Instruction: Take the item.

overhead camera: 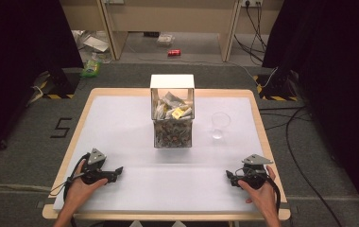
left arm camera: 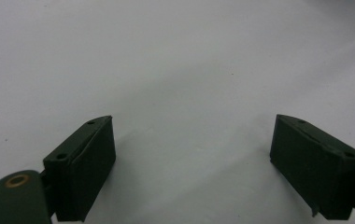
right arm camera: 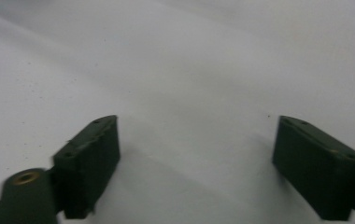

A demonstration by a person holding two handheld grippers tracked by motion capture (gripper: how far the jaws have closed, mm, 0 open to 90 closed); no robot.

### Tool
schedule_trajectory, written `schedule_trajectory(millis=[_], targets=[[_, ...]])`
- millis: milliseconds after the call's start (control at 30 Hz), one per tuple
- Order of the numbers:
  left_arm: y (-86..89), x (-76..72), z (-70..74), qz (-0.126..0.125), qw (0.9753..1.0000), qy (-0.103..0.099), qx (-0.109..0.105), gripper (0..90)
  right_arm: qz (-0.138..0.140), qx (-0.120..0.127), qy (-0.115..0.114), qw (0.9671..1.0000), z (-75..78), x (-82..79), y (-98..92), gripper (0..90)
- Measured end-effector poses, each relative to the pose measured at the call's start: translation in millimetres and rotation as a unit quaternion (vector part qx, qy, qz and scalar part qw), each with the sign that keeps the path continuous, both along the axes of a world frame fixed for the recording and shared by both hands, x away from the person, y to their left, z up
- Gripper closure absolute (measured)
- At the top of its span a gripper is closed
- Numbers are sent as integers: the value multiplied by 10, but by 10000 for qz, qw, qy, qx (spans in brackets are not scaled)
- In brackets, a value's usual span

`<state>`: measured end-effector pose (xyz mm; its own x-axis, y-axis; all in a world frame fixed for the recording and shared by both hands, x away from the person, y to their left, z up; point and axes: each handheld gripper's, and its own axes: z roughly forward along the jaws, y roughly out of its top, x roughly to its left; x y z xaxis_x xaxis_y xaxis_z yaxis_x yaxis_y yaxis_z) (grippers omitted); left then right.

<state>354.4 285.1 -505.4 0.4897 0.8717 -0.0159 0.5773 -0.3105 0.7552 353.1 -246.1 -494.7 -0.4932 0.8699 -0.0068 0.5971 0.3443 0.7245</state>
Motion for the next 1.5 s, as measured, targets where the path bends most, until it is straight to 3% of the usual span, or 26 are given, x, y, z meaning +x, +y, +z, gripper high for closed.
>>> schedule_trajectory(millis=[67,233,433,767,1300,1500], targets=[[0,0,0,0,10000,-2,0,133,1,-21,-17,10000,8,-5,2,148],[1,0,0,-2,10000,3,0,133,-25,-45,-96,9999,37,-16,13,158],[0,0,0,1,10000,1,-2,132,-32,68,-419,9991,152,-29,50,156],[0,2,0,-1,10000,3,0,131,121,286,-719,9969,440,-27,183,171],[0,6,-2,-5,10000,10,-7,129,460,322,-1003,9934,795,128,495,214],[-2,4,-2,-5,10000,4,3,129,505,382,-1190,9909,1015,188,611,239]])
